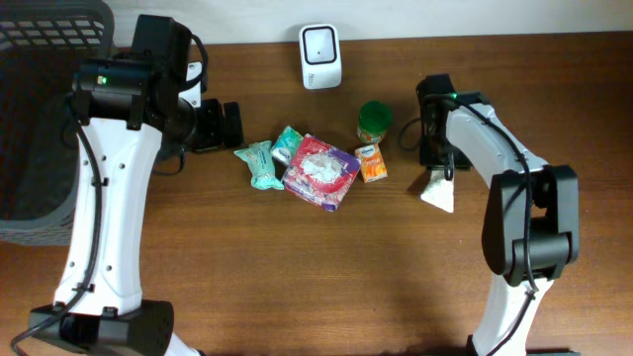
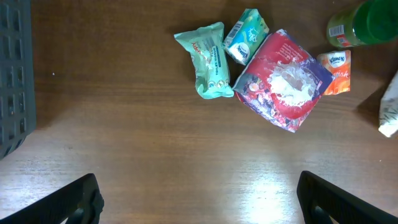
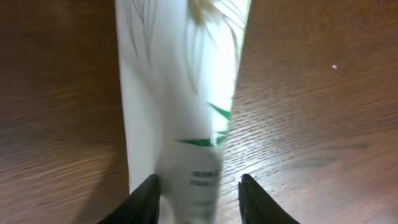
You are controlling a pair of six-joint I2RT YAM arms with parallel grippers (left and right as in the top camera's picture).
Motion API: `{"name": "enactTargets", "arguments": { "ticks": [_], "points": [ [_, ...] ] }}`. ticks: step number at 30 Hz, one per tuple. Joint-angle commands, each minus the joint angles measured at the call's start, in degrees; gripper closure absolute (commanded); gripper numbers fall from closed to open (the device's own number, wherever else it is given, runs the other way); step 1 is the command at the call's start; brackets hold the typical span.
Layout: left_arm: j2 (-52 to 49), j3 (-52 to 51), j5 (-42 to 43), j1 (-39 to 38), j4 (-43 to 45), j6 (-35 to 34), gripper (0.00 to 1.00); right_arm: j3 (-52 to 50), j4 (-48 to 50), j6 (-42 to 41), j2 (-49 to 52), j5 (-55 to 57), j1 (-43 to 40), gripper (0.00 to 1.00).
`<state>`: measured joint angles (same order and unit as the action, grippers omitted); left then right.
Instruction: Scan the item barcode
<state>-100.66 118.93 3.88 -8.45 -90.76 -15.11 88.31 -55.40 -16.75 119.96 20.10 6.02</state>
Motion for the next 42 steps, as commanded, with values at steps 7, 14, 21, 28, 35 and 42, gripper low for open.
{"name": "enactTargets", "arguments": {
  "ticks": [7,14,21,28,35,42],
  "points": [
    [0.07,0.13,-0.24,0.26,0.04,0.87,0.01,9.53,-9.42,2.97,-0.61,-5.31,-5.07,0.45],
    [0.07,0.13,-0.24,0.26,0.04,0.87,0.01,2.67,-2.47,4.96,-0.48,1.64,0.5,0.35],
    [0.07,0.13,-0.24,0.26,0.04,0.87,0.01,-0.79,5.84,8.44,0.59,7.82,-2.01,0.35],
    [0.07,0.13,-0.22,0.26,0.04,0.87,0.01,-0.63,6.4,11.02,5.99,2.89,-7.61,0.34],
    [0.07,0.13,-0.24,0.26,0.04,0.87,0.01,13.49,-7.54,10.08,5.99,-29.42,-7.48,0.43],
    [0.07,0.13,-0.24,0.26,0.04,0.87,0.01,16.87,-11.76,7.76,5.99,-29.7,-10.19,0.34]
  ]
}}
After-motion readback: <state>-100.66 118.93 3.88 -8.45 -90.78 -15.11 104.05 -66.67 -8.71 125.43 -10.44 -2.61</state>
